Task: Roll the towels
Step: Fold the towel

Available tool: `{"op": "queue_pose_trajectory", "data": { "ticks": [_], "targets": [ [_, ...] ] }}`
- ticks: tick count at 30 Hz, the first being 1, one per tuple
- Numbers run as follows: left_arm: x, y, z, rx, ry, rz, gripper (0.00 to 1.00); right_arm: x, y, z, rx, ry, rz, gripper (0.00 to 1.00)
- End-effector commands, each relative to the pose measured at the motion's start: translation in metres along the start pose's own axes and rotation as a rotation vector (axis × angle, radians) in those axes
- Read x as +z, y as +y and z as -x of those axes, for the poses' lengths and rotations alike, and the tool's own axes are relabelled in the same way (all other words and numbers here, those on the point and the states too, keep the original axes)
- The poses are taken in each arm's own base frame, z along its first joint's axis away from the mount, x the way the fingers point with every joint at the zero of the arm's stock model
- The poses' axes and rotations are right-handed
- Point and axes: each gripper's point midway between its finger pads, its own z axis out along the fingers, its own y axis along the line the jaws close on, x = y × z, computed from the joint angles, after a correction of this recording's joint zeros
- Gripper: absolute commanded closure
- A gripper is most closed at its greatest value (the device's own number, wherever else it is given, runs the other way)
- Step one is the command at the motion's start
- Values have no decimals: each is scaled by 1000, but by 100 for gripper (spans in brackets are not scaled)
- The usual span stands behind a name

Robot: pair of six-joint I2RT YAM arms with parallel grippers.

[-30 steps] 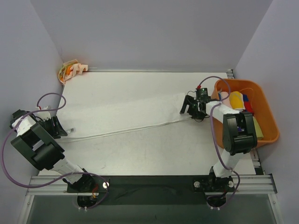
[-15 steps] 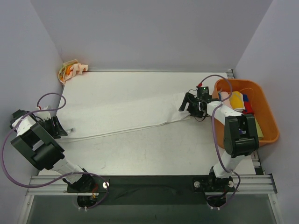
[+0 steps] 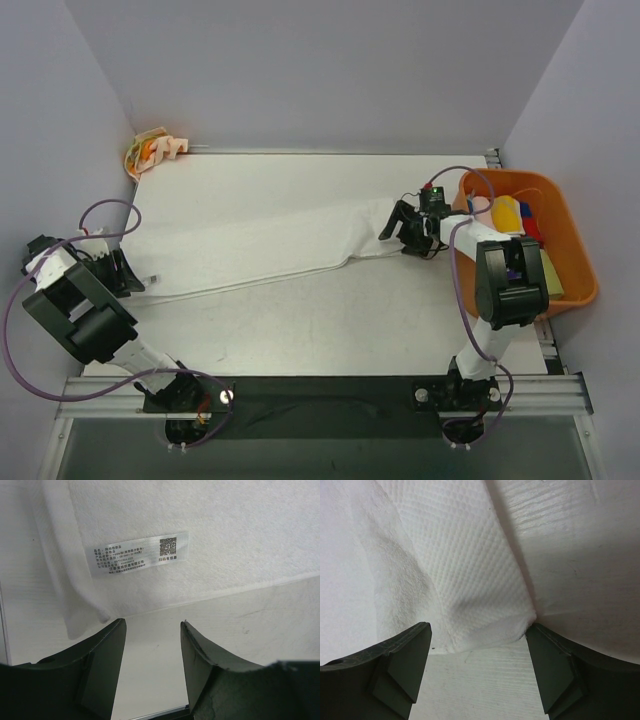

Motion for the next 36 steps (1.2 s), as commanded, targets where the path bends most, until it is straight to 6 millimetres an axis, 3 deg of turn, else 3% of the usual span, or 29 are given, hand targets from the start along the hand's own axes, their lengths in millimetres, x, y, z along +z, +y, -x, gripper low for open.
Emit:
{"op": "queue_pose_trajectory", "data": {
  "ticks": [1, 6, 11, 15, 24, 36],
  "targets": [
    [-2, 3, 17, 18, -50, -7, 42, -1, 4, -2, 54, 38, 16, 22],
    [-3, 3, 19, 22, -56, -4, 42, -25, -1, 3, 97, 13, 1, 22],
    [-1, 2, 19, 18, -54, -11, 42, -36, -2, -12, 124, 38, -12, 21],
    [-1, 1, 18, 14, -55, -16, 42, -33, 3, -16, 114, 42, -14, 21],
    [-1, 1, 20, 17, -58, -16, 42, -18, 2, 2, 109, 7, -31, 22],
    [3, 4, 13, 16, -42, -8, 42, -11, 19, 14, 152, -12, 41, 23]
  ]
}}
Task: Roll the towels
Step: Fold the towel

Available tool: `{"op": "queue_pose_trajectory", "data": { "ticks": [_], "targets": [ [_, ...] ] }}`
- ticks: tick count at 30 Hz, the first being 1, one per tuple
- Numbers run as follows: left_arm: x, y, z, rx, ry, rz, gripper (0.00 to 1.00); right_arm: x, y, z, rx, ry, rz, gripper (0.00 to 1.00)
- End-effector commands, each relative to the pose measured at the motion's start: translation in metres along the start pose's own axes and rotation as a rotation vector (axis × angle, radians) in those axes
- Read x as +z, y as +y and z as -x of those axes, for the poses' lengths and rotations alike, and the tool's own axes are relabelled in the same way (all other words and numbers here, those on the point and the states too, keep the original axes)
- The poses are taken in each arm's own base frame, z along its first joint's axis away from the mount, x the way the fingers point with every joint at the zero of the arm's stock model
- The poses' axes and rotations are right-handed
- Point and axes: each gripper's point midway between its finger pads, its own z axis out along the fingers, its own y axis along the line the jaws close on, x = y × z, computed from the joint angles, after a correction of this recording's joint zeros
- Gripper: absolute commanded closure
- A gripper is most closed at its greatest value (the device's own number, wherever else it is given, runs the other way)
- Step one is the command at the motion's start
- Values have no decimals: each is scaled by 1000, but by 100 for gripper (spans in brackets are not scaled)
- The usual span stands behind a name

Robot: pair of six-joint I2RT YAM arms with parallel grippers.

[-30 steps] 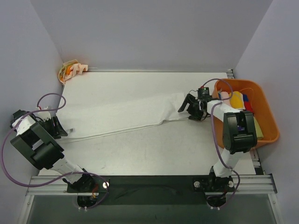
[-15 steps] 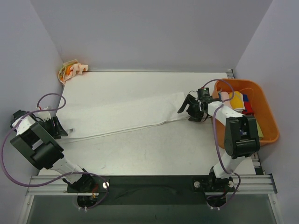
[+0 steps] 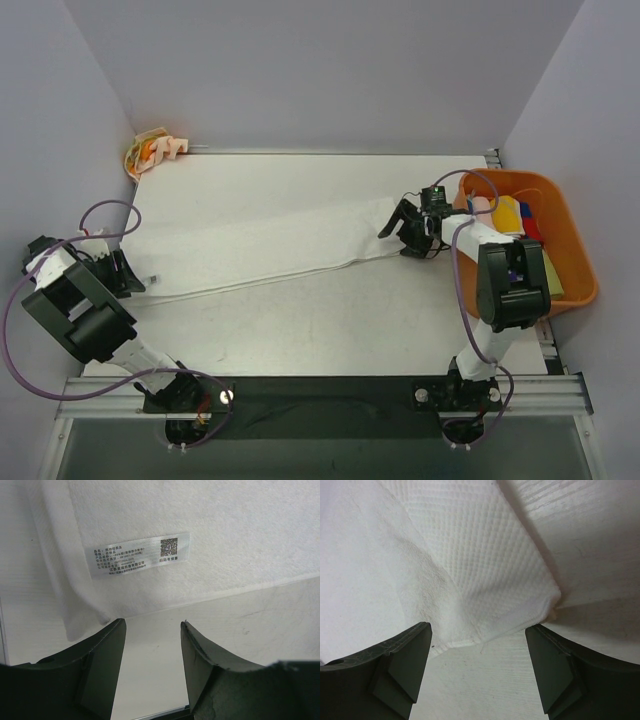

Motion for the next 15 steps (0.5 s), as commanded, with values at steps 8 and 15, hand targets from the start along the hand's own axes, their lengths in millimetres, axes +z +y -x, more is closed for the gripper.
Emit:
{"op": "queue_pose_trajectory", "data": {
  "ticks": [8, 15],
  "targets": [
    [1, 7, 15, 28, -46, 4, 42, -1, 18, 19, 27, -52, 55, 23],
    [-5, 13, 22, 54, -55, 40, 45, 13, -2, 15, 6, -47, -49, 24]
  ]
}}
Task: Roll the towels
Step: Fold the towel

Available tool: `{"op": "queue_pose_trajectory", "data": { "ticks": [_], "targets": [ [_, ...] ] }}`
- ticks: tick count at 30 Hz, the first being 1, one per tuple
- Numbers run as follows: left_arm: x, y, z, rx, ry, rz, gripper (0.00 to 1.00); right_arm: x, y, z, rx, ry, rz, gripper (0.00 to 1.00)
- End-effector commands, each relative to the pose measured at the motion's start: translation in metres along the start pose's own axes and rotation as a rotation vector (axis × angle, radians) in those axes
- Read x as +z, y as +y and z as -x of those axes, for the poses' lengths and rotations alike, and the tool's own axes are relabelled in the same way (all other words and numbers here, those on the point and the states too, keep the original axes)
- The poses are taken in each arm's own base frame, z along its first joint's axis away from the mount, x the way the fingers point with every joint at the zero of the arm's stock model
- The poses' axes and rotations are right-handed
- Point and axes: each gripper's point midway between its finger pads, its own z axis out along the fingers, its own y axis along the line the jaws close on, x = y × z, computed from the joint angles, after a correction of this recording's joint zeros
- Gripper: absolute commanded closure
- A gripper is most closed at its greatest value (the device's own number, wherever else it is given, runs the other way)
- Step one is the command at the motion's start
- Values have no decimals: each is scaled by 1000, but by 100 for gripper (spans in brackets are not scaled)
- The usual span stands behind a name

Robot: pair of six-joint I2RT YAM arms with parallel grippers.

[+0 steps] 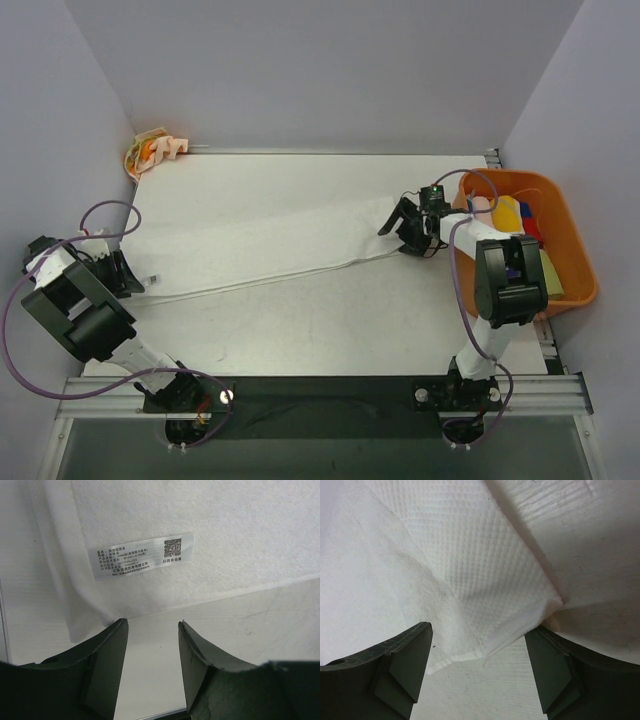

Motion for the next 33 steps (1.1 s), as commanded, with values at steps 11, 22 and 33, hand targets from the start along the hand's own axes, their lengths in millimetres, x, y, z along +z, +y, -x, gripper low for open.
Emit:
{"op": "queue_pose_trajectory", "data": {
  "ticks": [11, 22, 33],
  "targets": [
    [-13, 26, 14, 111, -10, 127, 53, 6, -24, 0, -76, 10, -172, 22],
    [0, 37, 9, 70, 38, 151, 54, 7, -22, -2, -89, 29, -169, 22],
    [4, 47, 20, 41, 35, 184, 84, 4, -29, 1, -84, 26, -186, 21]
  ]
}}
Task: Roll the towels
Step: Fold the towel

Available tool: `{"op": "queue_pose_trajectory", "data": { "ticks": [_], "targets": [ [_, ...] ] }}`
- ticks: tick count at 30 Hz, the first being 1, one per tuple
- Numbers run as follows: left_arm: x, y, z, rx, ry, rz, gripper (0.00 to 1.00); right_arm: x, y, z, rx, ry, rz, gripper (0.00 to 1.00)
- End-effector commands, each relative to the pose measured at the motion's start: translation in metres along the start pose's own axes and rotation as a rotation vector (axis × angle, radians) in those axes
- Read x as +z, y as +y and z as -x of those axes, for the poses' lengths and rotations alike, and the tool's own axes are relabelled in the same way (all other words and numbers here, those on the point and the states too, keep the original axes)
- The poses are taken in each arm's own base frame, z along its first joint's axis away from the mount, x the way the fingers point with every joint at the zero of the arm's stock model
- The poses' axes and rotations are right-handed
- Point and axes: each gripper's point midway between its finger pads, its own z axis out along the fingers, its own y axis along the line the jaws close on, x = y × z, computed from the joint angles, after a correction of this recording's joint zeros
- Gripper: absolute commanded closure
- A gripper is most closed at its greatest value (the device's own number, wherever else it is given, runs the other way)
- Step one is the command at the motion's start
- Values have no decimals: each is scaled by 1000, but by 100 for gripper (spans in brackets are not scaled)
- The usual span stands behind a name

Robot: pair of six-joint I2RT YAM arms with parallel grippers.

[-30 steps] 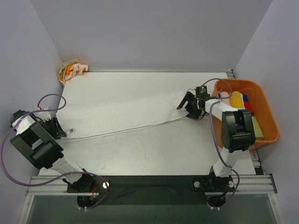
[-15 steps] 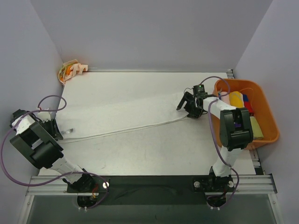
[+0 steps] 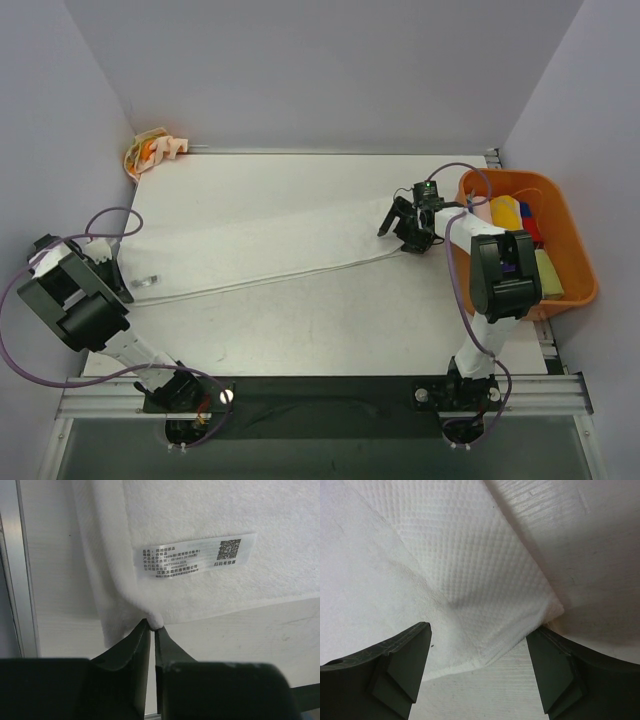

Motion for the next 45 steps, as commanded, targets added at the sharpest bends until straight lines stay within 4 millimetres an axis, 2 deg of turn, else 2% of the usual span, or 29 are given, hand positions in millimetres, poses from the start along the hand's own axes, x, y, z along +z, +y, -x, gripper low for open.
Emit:
{"op": "queue_pose_trajectory", "data": {
  "ticks": [1, 4, 16, 31, 40, 41, 44, 45],
  "targets": [
    [-11, 19, 27, 26, -74, 79, 88, -1, -22, -6, 1, 29, -91, 21],
    [-16, 26, 26, 38, -68, 120, 100, -1, -24, -5, 7, 28, -97, 21],
    [-26, 49, 29, 53, -45, 220, 100, -2, -37, -6, 29, 29, -127, 20],
    [-29, 60, 32, 49, -51, 252, 100, 0, -40, -8, 35, 36, -132, 20],
    [-23, 57, 26, 60, -32, 228, 100, -6, -39, -9, 13, 47, -122, 23],
    [-22, 47, 30, 86, -52, 171, 93, -8, -37, -11, -22, 55, -116, 24],
    [-25, 13, 29, 188, -56, 64, 56, -24, -23, -10, -131, 55, -98, 33],
    [-33, 2, 33, 219, -87, 63, 53, -28, -20, -9, -158, 52, -97, 35]
  ]
}}
